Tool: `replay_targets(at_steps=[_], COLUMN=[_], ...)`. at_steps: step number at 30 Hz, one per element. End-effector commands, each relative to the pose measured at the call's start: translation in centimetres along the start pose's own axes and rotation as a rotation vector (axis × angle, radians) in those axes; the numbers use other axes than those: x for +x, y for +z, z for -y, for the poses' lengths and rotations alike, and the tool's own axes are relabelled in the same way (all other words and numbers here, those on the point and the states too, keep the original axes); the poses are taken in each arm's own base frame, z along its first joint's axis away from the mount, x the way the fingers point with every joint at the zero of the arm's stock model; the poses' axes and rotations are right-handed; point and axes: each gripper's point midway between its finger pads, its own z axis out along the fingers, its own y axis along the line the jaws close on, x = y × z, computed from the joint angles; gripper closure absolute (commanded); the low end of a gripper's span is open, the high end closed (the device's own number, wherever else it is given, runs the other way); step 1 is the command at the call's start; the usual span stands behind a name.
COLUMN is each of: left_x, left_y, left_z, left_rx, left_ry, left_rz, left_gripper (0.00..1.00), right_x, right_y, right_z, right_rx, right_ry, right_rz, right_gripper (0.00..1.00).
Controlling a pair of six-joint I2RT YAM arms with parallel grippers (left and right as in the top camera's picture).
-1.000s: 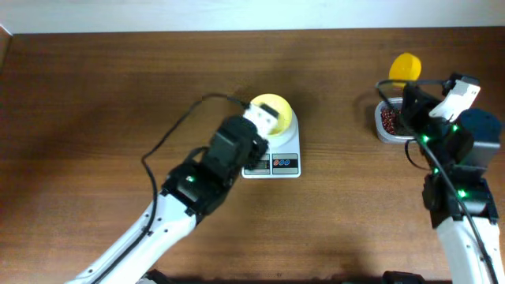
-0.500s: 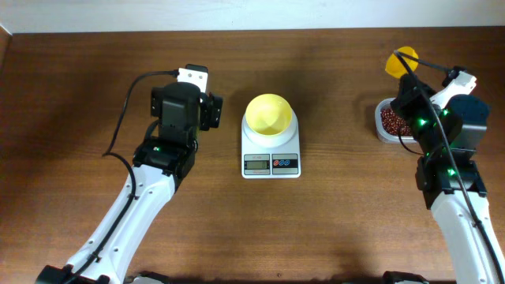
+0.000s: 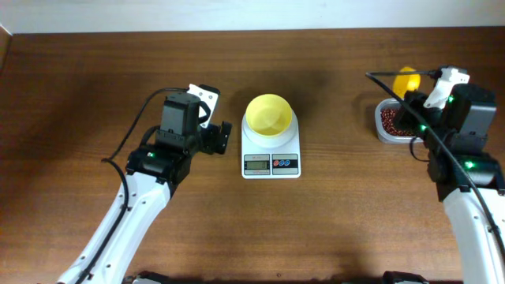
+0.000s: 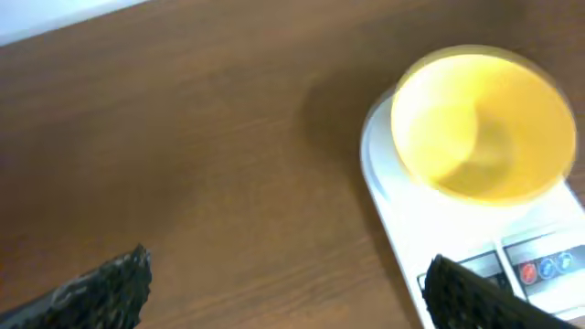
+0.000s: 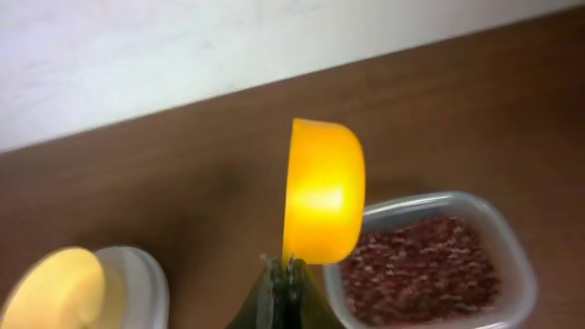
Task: Scoop item into bowl and weigh 50g on scale
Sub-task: 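Retract the left gripper beside the scale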
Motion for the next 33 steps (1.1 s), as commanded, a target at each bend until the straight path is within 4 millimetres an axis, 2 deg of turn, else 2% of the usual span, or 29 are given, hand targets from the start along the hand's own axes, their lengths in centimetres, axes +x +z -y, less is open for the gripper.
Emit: replay_targets(at_steps=[1,3,5,6,9,10,12,14,16,20,22,25,30,33], left_x=[0.2,-0.9,-2.3,-3.0,-2.8,-2.9,-3.1,-3.2,-3.6,-3.2,-2.8,-2.4,-2.3,-2.3], left_y=[-2.6,-4.5,-6.1,-6.3,-6.2,-6.3,-6.2,-6.2,-6.2,-6.7,-6.7,-7.2,-6.9,-6.9], left_z=[1.2,3.0,3.8,3.5,3.2,3.7,3.6,3.6,3.6,4.5,4.6,5.8,5.1,5.1], left_rx=[0.094,0.217,0.276,0.258,0.244,0.272,0.266,0.264,0.264,0.321,0.329,0.404,0.362,0.361], left_ry=[0.080,0.176,0.217,0.218,0.217,0.217,0.247,0.345,0.367,0.363,0.362,0.412,0.415,0.415], left_rz=[-0.066,-0.054,-0.026,-0.006,-0.015,-0.008,0.002,0.021,0.040,0.033,0.016,0.026,0.012,0.012], left_gripper=[0.01,0.01,0.01,0.01,0.01,0.01,0.01,0.01,0.01,0.01,0.01,0.01,0.01,0.01], right_x=[-1.7,-1.7,-1.4,-0.8,1.0,1.6,1.3,1.6,1.6,1.7,2.6,3.1,3.1,3.1], right_y=[-1.2,-1.2,-1.2,-1.2,-1.4,-1.5,-1.4,-1.3,-1.2,-1.0,0.1,0.9,0.9,0.9], right_z=[1.6,1.6,1.7,2.0,2.8,2.8,2.8,1.2,0.7,1.2,1.5,1.7,1.7,1.8], right_rx=[0.105,0.104,0.106,0.122,0.157,0.160,0.164,0.074,0.050,0.081,0.092,0.099,0.099,0.090], right_ry=[-0.111,-0.110,-0.111,-0.141,-0.137,-0.120,0.013,0.119,0.226,0.221,0.224,0.227,0.220,0.073], right_rz=[0.033,0.033,0.023,-0.005,-0.082,-0.101,-0.082,-0.094,-0.094,-0.093,-0.131,-0.155,-0.152,-0.158], right_gripper=[0.96,0.96,0.96,0.96,0.96,0.96,0.96,0.96,0.96,0.96,0.96,0.96,0.96,0.96])
